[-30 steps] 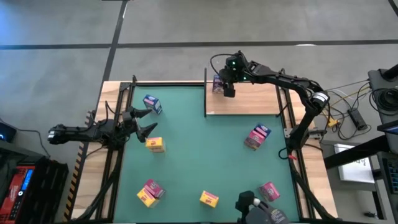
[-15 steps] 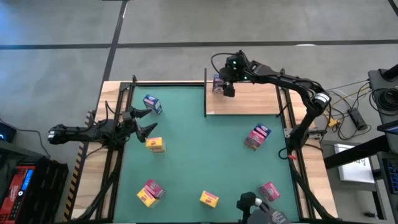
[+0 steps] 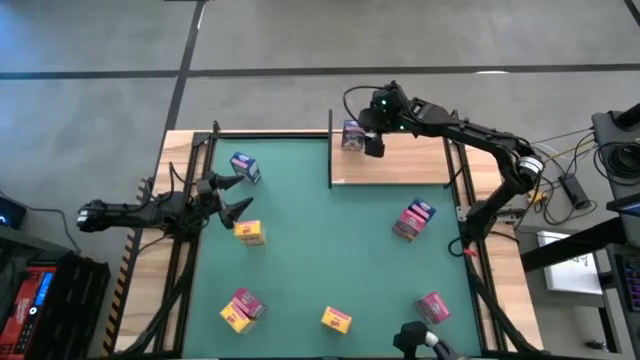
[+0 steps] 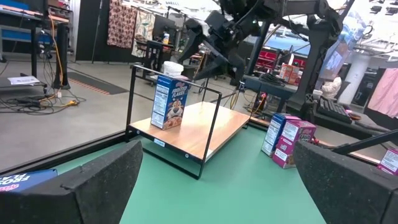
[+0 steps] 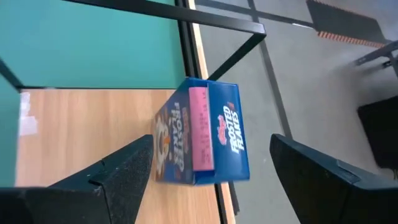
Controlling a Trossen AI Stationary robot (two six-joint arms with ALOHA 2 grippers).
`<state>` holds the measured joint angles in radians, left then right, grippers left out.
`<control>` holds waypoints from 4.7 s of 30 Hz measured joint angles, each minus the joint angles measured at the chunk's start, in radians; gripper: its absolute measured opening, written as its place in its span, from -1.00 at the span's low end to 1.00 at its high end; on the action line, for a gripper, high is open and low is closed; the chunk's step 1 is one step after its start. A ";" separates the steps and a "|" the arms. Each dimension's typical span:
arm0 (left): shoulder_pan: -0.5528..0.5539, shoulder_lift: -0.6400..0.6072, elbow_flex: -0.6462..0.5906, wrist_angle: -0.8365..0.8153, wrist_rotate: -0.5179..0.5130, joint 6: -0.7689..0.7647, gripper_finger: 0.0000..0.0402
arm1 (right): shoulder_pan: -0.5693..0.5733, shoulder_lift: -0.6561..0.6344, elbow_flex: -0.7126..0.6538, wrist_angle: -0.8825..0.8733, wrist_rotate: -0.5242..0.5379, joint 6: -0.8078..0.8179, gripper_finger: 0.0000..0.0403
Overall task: Stack cereal on shelf
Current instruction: Put the middle right pink cereal box on the shelf
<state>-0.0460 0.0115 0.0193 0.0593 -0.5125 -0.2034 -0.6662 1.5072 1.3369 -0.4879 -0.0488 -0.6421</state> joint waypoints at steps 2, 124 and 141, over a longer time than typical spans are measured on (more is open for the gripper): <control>0.000 0.000 0.000 0.000 0.000 0.000 0.99 | 0.010 -0.018 0.000 -0.032 0.027 0.023 0.54; 0.000 0.000 0.000 0.000 0.000 0.000 0.99 | 0.658 -0.228 -0.186 -0.412 0.286 0.751 -0.31; 0.000 0.000 0.000 0.000 0.000 0.000 0.99 | 0.373 -0.228 -0.150 -0.349 0.278 0.308 -0.31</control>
<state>-0.0460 0.0113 0.0192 0.0593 -0.5129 -0.2034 -0.2932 1.2793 1.1868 -0.8365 0.2295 -0.3342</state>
